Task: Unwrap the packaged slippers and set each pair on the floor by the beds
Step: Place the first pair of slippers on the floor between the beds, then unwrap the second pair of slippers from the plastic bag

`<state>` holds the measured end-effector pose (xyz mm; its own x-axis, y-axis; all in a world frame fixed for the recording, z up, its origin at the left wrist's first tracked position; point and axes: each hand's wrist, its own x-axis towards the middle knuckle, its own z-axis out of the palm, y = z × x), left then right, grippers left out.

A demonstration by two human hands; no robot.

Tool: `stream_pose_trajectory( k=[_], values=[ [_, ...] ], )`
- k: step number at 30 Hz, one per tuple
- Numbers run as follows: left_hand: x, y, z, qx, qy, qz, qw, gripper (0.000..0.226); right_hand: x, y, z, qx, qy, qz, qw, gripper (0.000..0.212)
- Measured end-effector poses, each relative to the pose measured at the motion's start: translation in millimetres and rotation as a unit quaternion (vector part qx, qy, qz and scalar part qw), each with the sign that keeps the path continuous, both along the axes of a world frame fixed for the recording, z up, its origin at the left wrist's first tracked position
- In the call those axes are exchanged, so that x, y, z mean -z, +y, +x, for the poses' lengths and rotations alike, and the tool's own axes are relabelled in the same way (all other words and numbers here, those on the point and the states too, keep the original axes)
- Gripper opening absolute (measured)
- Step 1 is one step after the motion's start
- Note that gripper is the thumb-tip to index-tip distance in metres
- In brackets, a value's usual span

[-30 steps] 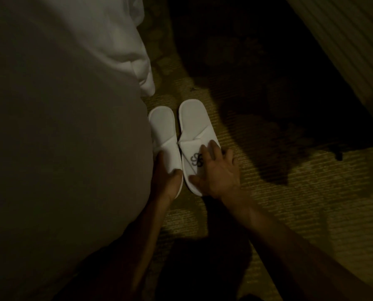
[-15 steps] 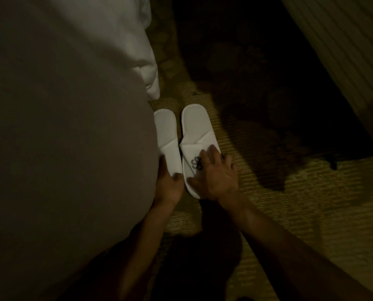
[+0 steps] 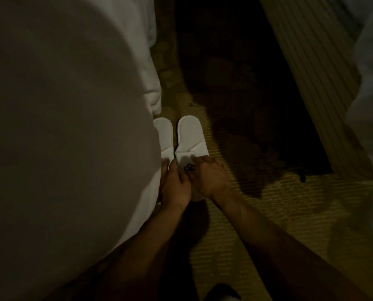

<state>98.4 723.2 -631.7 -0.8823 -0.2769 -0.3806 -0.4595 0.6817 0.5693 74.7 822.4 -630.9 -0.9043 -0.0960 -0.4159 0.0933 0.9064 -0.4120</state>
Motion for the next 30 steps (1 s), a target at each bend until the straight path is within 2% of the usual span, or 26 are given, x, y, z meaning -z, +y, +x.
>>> stream_pose_trajectory(
  k=[2,6,9,13,19,22,24,30],
  values=[
    [-16.2,4.9,4.0,-0.017,-0.001,0.045,0.999,0.048,-17.0,4.1,0.3,0.014,0.001,-0.028,1.000,0.053],
    [-64.5,17.9,10.0,-0.067,-0.029,0.193,0.978,0.046,-60.5,15.9,5.8,0.090,-0.019,-0.104,0.990,0.045],
    [-108.9,24.6,16.1,-0.104,-0.040,0.228,0.967,0.044,-101.8,26.0,11.6,0.121,-0.059,-0.132,0.982,0.043],
    [-176.9,25.8,24.0,-0.131,-0.062,0.281,0.949,0.043,-170.2,25.5,24.6,0.134,-0.060,-0.171,0.974,0.038],
    [-304.7,10.4,40.7,-0.173,-0.074,0.335,0.923,0.044,-296.8,8.9,44.1,0.208,-0.039,-0.229,0.950,0.028],
    [-365.9,-6.0,47.5,-0.201,-0.039,0.368,0.907,0.025,-365.7,-3.4,48.9,0.234,-0.046,-0.259,0.936,0.026],
    [-406.6,-21.1,49.4,-0.210,-0.031,0.369,0.905,0.018,-408.9,-13.9,50.7,0.238,-0.051,-0.267,0.932,0.025],
    [-512.9,-74.9,47.6,-0.208,0.005,0.336,0.918,0.021,-508.2,-64.1,47.8,0.216,-0.064,-0.256,0.940,0.025]
  ],
)
